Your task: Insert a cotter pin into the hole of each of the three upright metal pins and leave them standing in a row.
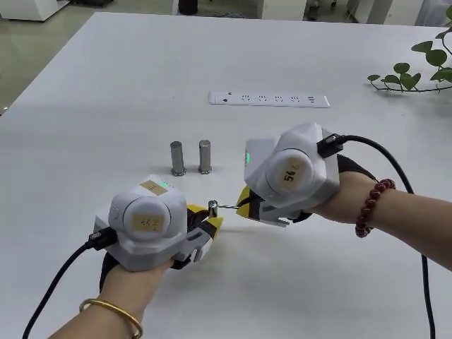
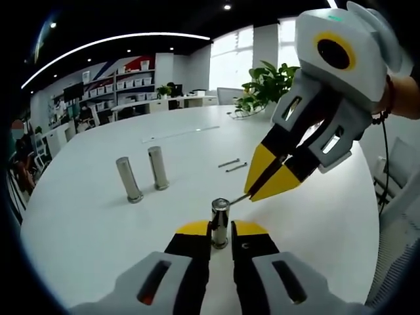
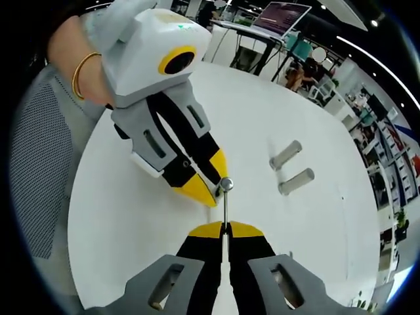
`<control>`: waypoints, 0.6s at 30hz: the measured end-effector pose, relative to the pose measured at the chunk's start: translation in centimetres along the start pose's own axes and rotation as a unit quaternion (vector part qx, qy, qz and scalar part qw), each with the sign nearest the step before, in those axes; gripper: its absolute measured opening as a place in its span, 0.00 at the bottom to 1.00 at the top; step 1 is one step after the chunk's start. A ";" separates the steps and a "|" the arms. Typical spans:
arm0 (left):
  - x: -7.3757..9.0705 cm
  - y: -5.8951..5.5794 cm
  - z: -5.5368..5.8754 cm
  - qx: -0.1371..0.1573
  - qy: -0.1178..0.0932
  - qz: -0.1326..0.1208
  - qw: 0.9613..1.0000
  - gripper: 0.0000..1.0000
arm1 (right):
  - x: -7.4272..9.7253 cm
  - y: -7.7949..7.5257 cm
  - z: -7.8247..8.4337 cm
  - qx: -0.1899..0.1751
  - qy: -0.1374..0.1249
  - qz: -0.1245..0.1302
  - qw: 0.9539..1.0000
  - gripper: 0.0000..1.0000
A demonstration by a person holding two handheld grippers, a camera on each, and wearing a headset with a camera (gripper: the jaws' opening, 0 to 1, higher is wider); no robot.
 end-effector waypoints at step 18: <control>-0.4 0.2 0.3 -0.037 -0.007 0.013 0.999 0.06 | -0.1 -0.2 0.2 0.020 -0.005 -0.004 1.000 0.00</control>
Point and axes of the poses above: the centre of the closed fingertips' face, and the gripper's own axes: x roughly backward along the fingers, y roughly to its left, z roughly out of its underside, the point moved 6 cm from there along x, roughly backward along the fingers, and after that the axes turned 10 degrees about -z, right-handed, at the moved point
